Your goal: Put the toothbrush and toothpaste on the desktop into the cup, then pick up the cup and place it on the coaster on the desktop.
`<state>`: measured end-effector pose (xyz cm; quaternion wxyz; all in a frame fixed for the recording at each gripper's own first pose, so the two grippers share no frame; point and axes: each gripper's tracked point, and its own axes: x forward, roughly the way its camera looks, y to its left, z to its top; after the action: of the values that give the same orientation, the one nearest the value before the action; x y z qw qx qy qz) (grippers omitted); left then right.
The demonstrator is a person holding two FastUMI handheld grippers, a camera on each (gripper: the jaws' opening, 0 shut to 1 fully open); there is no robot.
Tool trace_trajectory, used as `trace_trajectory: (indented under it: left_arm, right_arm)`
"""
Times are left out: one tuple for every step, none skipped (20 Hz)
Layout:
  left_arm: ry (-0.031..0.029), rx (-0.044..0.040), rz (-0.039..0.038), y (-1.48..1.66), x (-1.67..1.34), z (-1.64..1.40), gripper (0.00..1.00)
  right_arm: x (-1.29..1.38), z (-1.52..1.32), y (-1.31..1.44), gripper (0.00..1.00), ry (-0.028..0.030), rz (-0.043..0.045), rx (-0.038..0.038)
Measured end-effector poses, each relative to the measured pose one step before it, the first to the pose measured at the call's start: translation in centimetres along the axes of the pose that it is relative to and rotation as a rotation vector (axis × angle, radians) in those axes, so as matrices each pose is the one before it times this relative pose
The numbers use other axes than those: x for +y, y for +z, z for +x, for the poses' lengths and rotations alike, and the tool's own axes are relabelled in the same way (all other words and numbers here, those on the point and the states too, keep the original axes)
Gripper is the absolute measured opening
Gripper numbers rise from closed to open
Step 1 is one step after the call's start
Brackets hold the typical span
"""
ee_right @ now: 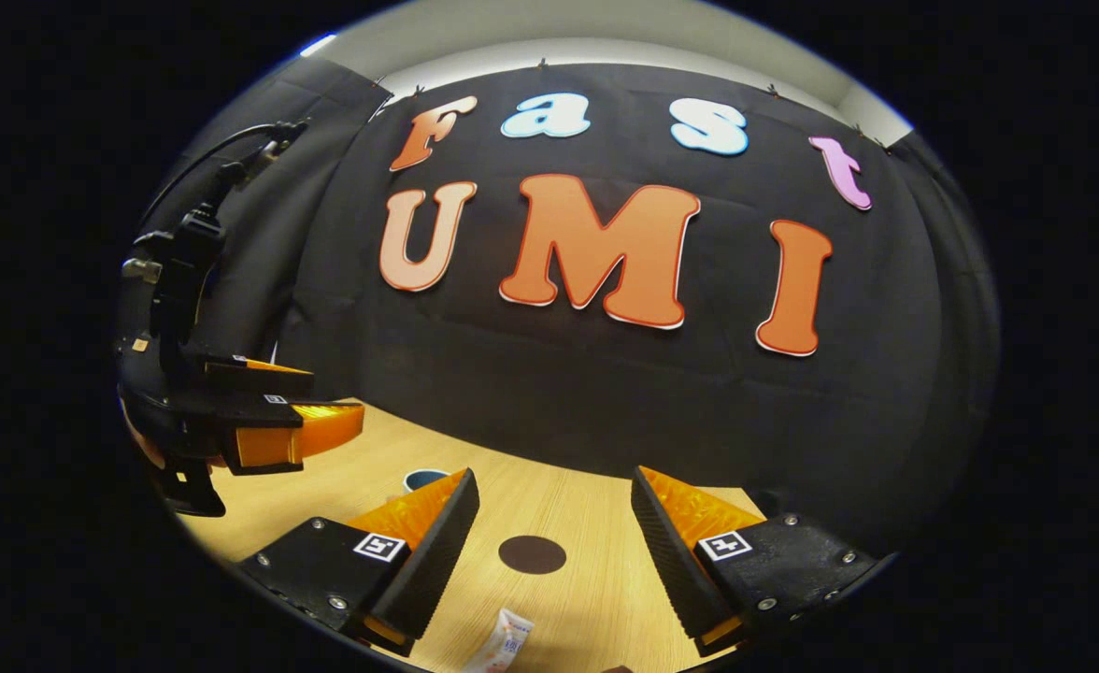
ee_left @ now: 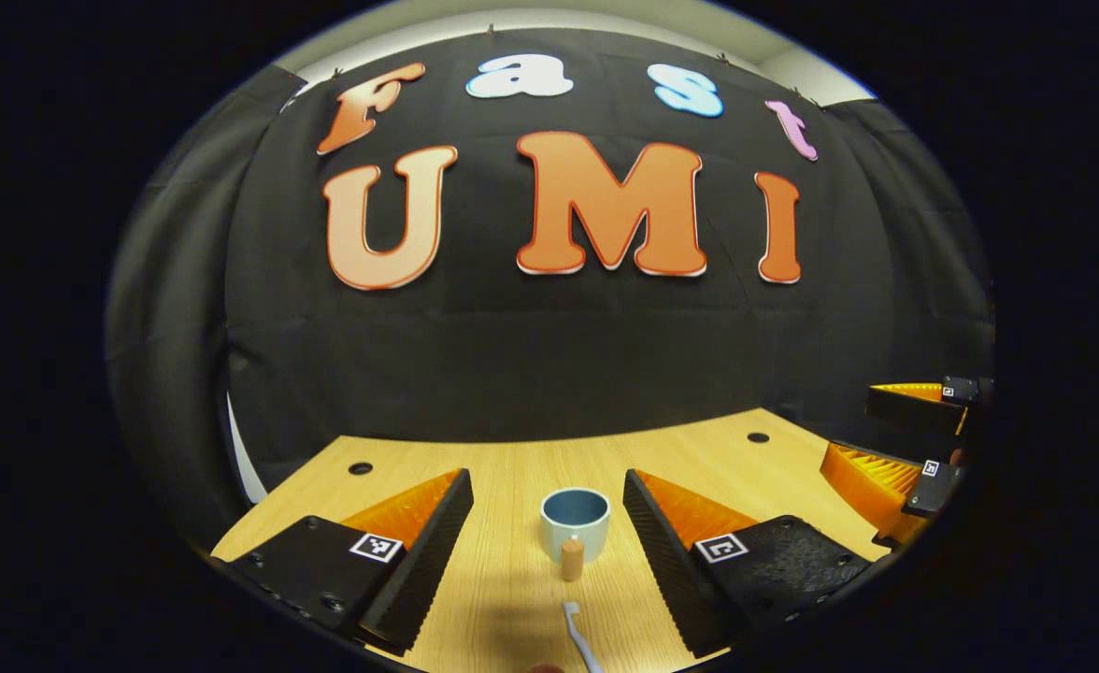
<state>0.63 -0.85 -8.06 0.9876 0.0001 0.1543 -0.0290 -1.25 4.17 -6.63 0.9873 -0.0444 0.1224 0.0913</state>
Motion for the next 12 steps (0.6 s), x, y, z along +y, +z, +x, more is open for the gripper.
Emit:
trace_trajectory:
  left_arm:
    - [-0.0037,0.02839,0.00004,-0.972,-0.042,0.145,0.98]
    - [-0.00085,0.02917,-0.00115,-0.789,0.065,0.223,0.98]
    - [-0.00578,0.0283,-0.00687,-0.779,0.071,0.312,0.98]
    - [-0.00642,0.02958,-0.01295,-0.715,-0.042,0.124,0.98]
    - [-0.00627,0.03594,-0.0162,-0.995,-0.086,0.256,0.98]
    - [-0.00738,0.04134,-0.00827,-0.876,-0.095,0.402,0.98]
    - [-0.00147,0.04172,-0.00325,-1.174,0.187,0.242,0.98]
    - [-0.00217,0.0412,0.00154,-0.874,0.041,0.403,0.98]
    - [-0.00608,0.03895,0.00359,-0.883,-0.122,0.352,0.98]
    - [-0.00885,0.03781,0.00056,-0.722,-0.171,0.381,0.98]
    - [-0.01931,0.04299,-0.01166,-0.753,-0.363,0.394,0.98]
    - [-0.02902,0.03978,-0.02533,-0.65,-0.562,0.496,0.98]
  right_arm:
    - [0.445,0.023,-0.787,0.99,0.02447,-0.00583,0.02365]
    - [0.473,0.063,-0.841,0.98,0.0165,0.00049,0.03472]
    - [0.095,0.241,-1.04,0.95,0.01359,0.00706,0.03584]
    - [0.125,0.21,-1.106,0.95,0.01074,0.00494,0.04187]
    - [0.096,0.261,-1.184,0.95,0.00266,0.00076,0.04964]
    - [-0.144,0.437,-0.858,0.94,-0.00086,-0.0003,0.04918]
    - [-0.059,0.498,-0.609,0.95,0.00142,0.003,0.04528]
    - [0.123,0.405,-0.586,0.95,0.01062,0.00734,0.04614]
    - [0.228,0.228,-0.616,0.92,0.01295,0.01544,0.04391]
    - [0.165,0.255,-0.39,0.92,0.01921,0.02576,0.03373]
    - [0.112,0.482,-0.492,0.89,0.01725,0.02737,0.02651]
    - [-0.101,0.539,-0.715,0.88,0.00627,0.02253,0.02601]
